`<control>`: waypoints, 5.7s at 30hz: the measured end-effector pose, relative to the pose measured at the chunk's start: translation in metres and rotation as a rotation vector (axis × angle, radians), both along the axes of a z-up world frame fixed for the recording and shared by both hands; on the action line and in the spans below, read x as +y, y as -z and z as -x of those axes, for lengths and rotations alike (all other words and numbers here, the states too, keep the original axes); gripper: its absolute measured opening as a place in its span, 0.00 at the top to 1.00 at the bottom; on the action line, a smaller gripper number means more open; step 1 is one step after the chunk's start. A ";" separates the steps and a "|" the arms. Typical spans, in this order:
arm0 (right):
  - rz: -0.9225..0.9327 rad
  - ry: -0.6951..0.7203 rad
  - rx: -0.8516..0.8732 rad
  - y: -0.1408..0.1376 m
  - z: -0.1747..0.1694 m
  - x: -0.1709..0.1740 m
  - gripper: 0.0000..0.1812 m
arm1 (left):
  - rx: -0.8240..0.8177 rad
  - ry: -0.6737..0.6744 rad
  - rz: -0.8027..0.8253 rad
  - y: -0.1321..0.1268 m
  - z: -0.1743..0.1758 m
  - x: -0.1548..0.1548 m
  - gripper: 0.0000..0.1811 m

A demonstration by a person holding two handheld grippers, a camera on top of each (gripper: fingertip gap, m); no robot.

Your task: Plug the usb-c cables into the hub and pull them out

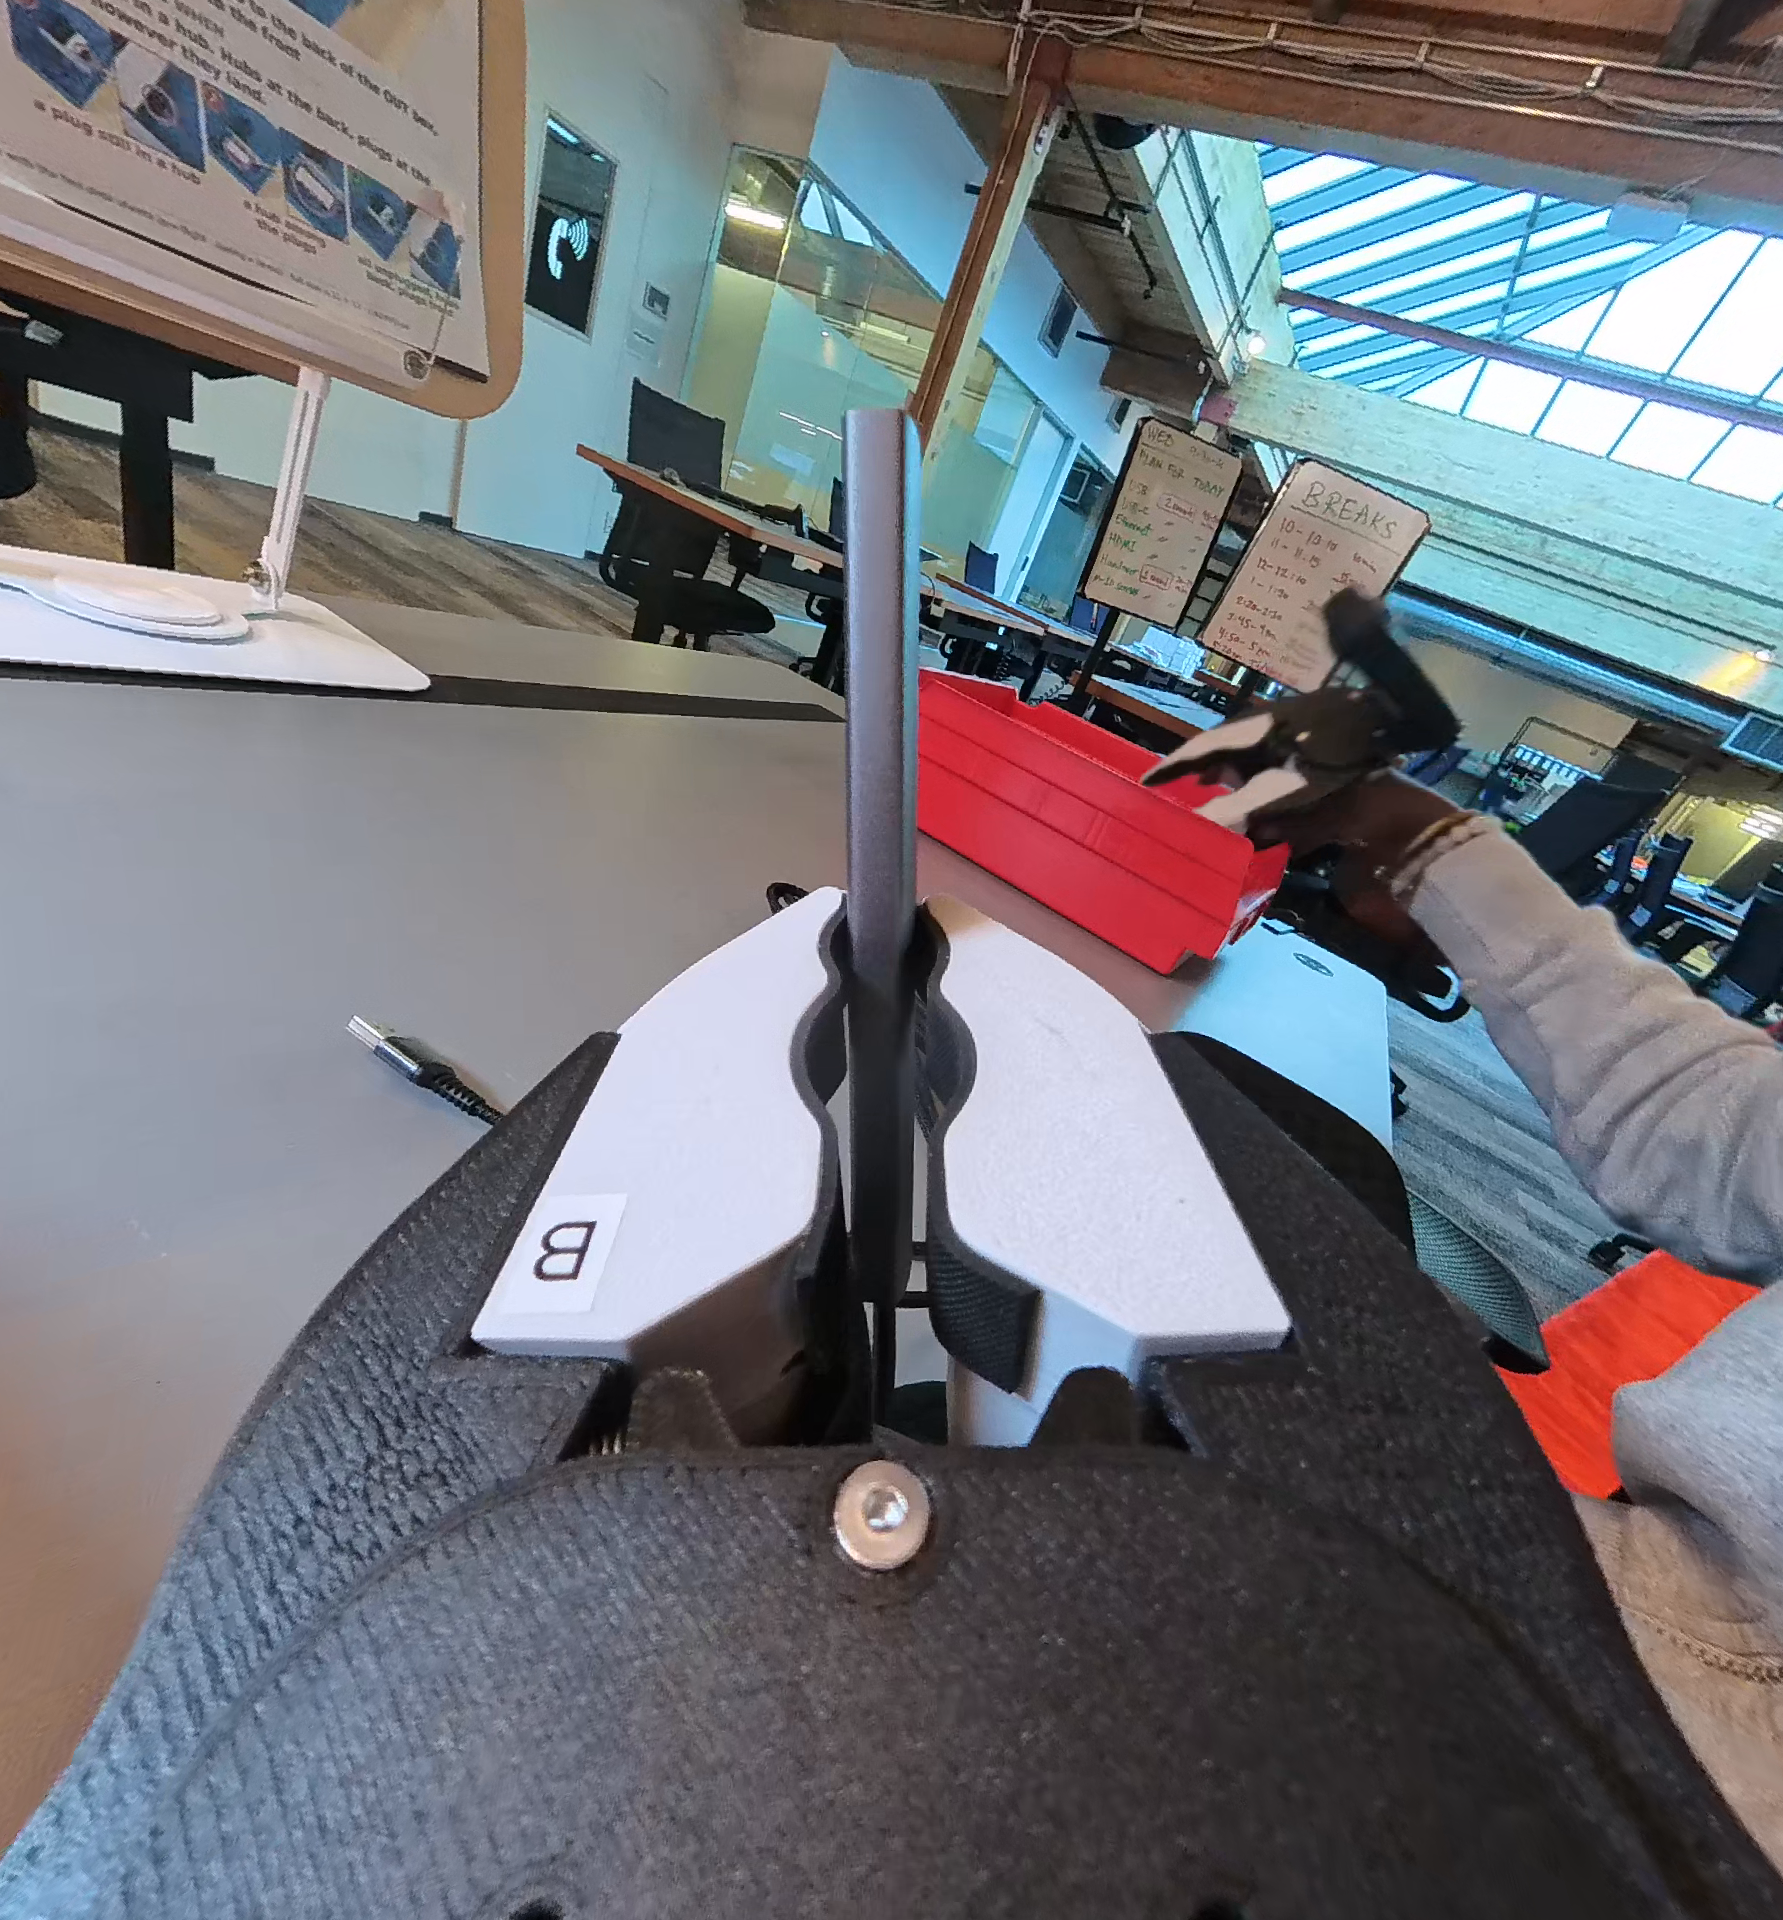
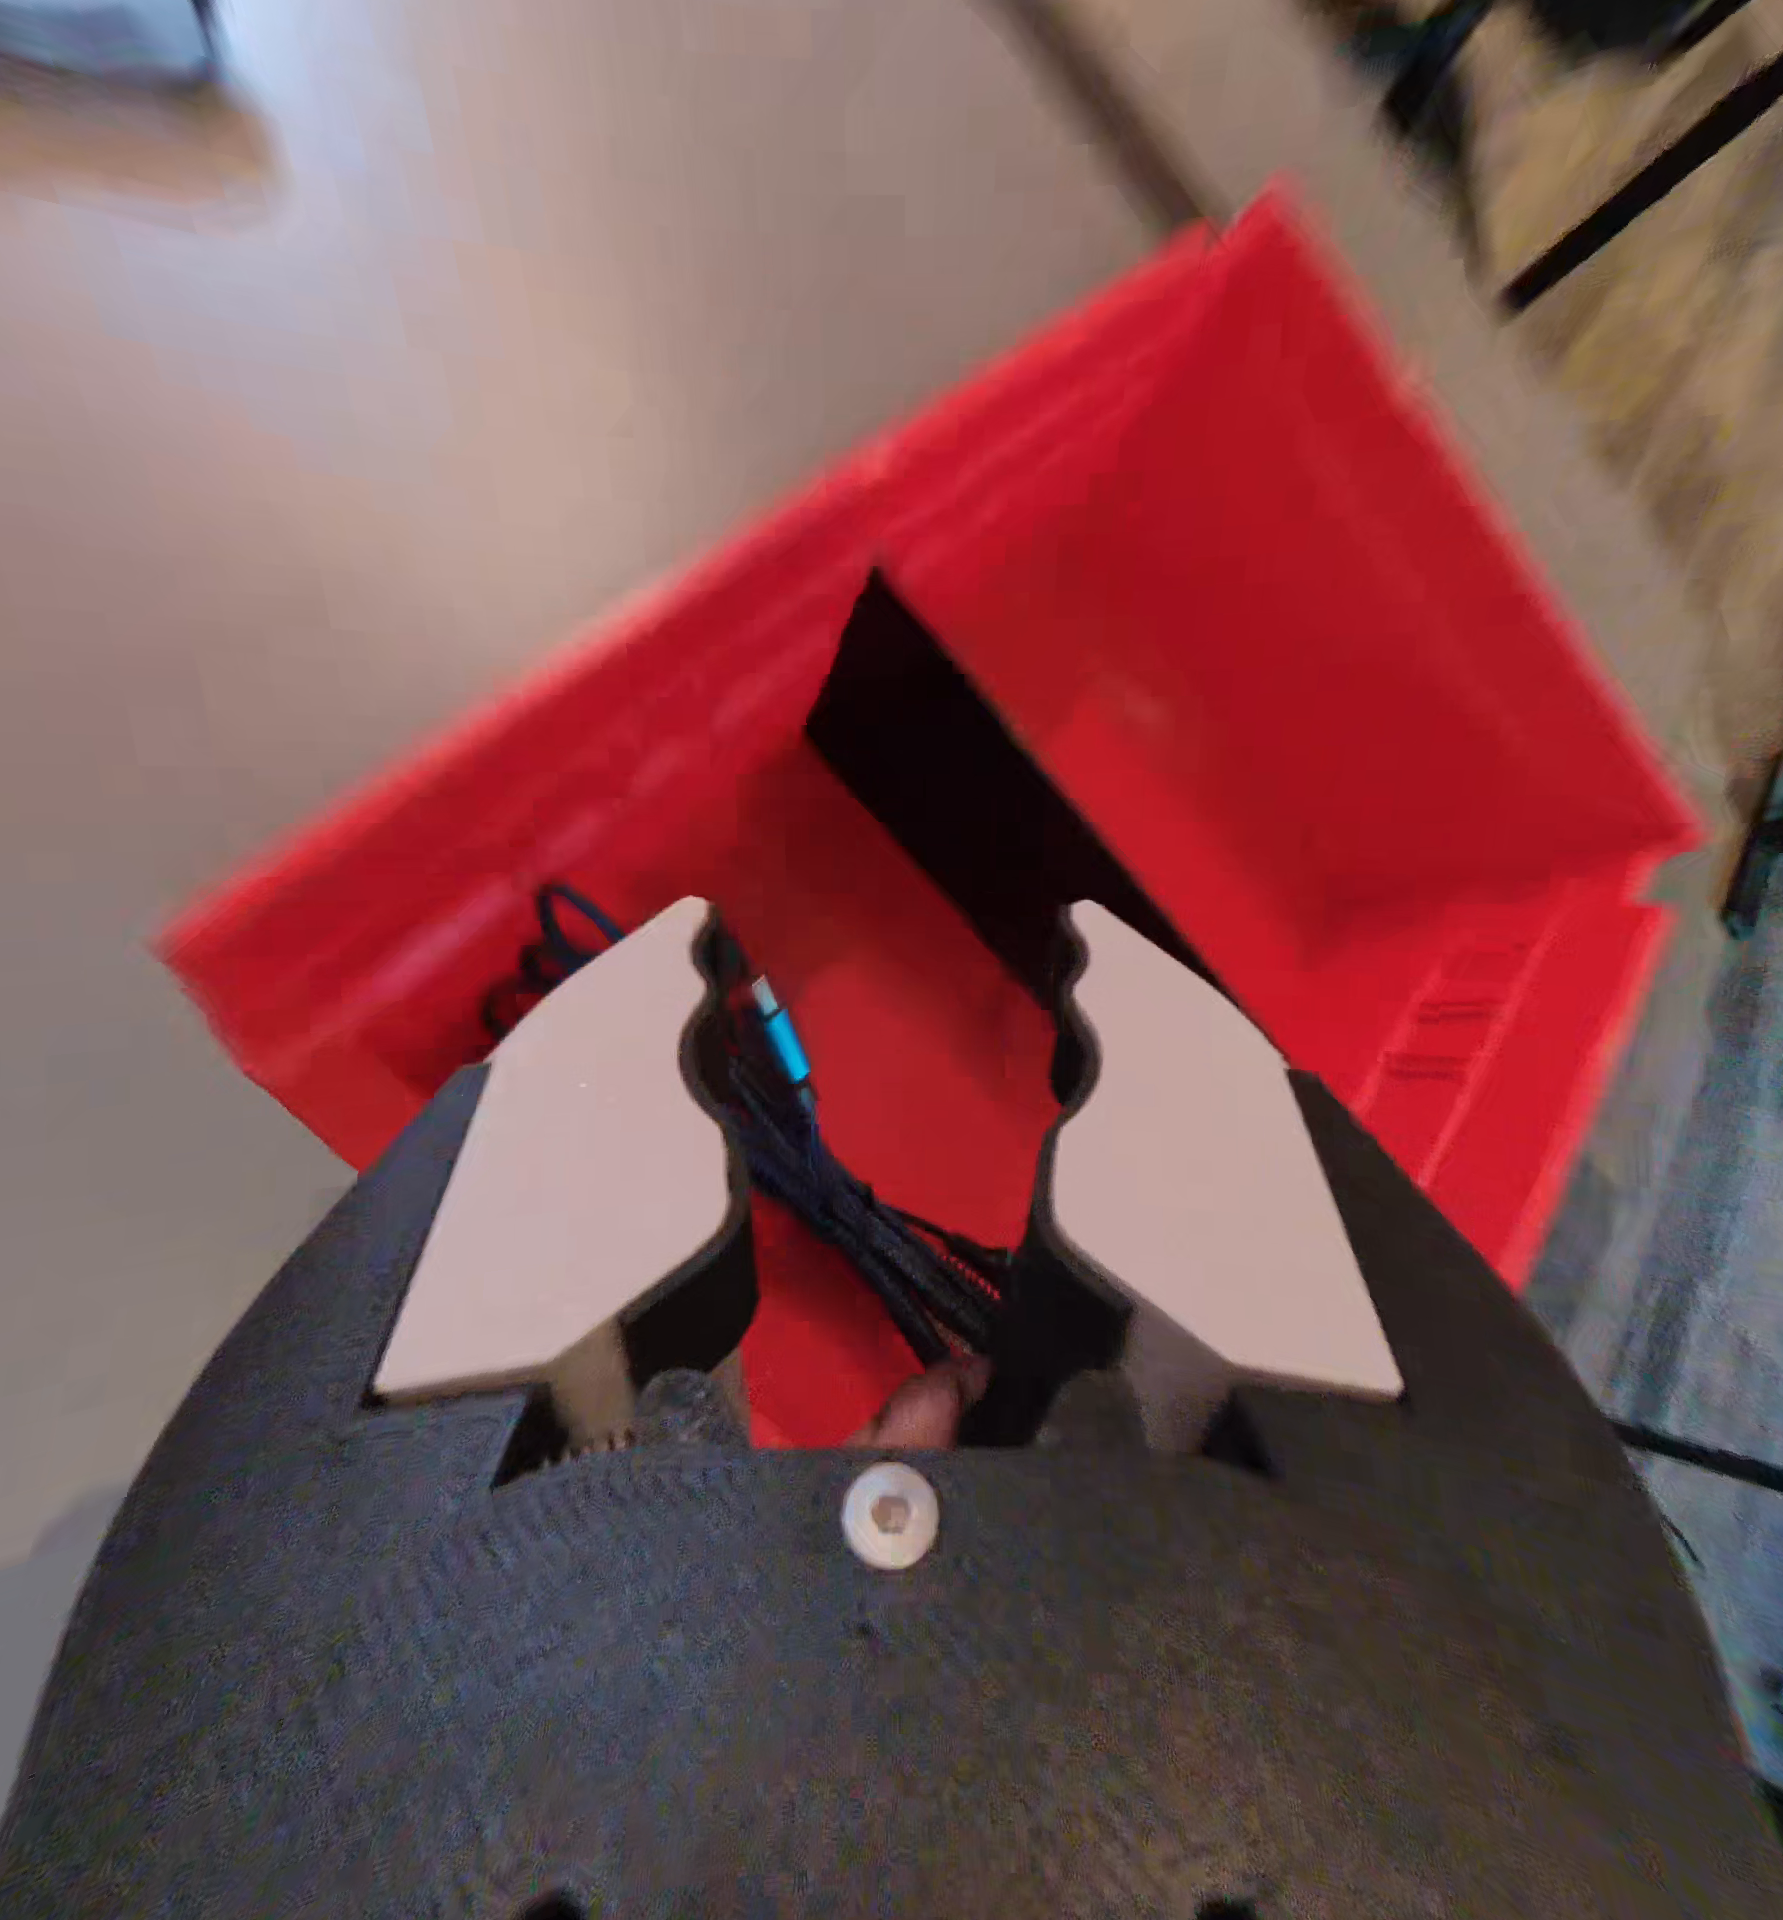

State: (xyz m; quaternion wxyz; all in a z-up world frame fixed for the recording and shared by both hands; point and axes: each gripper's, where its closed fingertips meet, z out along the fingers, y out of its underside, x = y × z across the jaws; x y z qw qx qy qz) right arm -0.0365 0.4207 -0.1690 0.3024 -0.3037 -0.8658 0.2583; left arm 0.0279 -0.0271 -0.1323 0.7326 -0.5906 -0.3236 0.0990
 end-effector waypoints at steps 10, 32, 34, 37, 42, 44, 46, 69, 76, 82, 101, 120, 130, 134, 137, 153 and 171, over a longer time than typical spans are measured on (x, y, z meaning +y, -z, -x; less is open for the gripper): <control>0.482 -0.493 0.381 -0.104 -0.077 -0.259 0.76 | -0.030 -0.015 -0.030 0.000 0.004 -0.004 0.95; 1.070 -0.792 -0.485 -0.034 -0.105 -0.466 0.96 | 0.014 0.222 -0.291 -0.027 -0.024 -0.004 0.95; 1.050 -0.782 -0.457 -0.034 -0.103 -0.464 0.96 | -0.003 0.221 -0.287 -0.025 -0.023 -0.003 0.94; 1.113 -0.783 -0.474 -0.040 -0.102 -0.458 0.96 | -0.013 0.239 -0.322 -0.028 -0.025 -0.004 0.87; 1.136 -0.775 -0.488 -0.040 -0.100 -0.452 0.96 | -0.034 0.330 -0.266 -0.023 -0.035 0.006 0.84; 1.141 -0.771 -0.485 -0.040 -0.099 -0.451 0.96 | -0.043 0.330 -0.241 -0.021 -0.035 0.007 0.84; 1.145 -0.763 -0.478 -0.040 -0.097 -0.450 0.96 | -0.055 0.325 -0.210 -0.017 -0.034 0.008 0.85; 1.110 -0.832 -0.455 -0.046 -0.105 -0.441 0.96 | 0.044 0.310 -0.085 -0.012 -0.041 0.013 0.95; 1.429 -0.551 -0.336 -0.071 -0.046 -0.352 0.97 | 0.107 0.028 -0.343 -0.035 -0.016 -0.069 0.95; 1.190 -0.614 -0.179 -0.107 -0.068 -0.340 0.96 | 0.090 0.266 -0.001 -0.008 -0.040 0.016 0.95; 0.382 0.013 -0.147 0.008 0.000 -0.280 0.37 | 0.118 0.263 0.016 -0.008 -0.045 0.018 0.95; 0.052 -0.025 -0.475 0.096 -0.044 -0.323 0.20 | 0.105 0.276 -0.004 -0.007 -0.043 0.016 0.95; 0.126 -0.143 -0.341 0.080 -0.042 -0.337 0.81 | 0.104 0.272 -0.019 -0.008 -0.041 0.014 0.95; 0.156 -0.176 -0.217 0.066 -0.036 -0.335 0.94 | 0.100 0.273 -0.030 -0.008 -0.041 0.013 0.95; 0.181 -0.171 -0.101 0.044 -0.029 -0.327 0.96 | 0.098 0.276 -0.037 -0.009 -0.041 0.012 0.95; 0.360 -0.051 0.438 -0.137 -0.020 -0.230 0.96 | 0.104 0.277 -0.050 -0.010 -0.042 0.011 0.95; 0.042 -0.079 0.975 -0.311 -0.038 -0.039 0.96 | 0.107 0.284 -0.052 -0.011 -0.043 0.011 0.95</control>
